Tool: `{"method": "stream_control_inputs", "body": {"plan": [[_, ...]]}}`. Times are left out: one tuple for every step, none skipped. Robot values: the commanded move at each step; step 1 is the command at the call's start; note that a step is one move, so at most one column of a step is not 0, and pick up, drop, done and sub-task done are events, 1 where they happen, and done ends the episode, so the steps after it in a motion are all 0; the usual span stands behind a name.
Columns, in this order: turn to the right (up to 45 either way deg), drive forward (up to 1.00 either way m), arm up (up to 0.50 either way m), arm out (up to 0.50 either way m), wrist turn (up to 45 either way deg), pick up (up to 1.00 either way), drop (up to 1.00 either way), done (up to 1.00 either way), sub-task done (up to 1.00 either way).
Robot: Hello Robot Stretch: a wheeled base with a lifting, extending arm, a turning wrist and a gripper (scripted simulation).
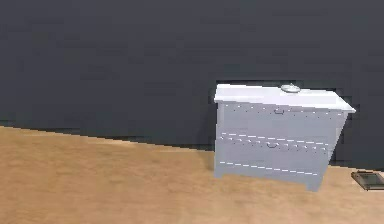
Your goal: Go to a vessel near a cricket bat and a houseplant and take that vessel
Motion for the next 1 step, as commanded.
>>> {"method": "stream_control_inputs", "body": {"plan": [[0.0, 0.10, 0.00, 0.00, 0.0, 0.00, 0.00, 0.00, 0.00]]}}
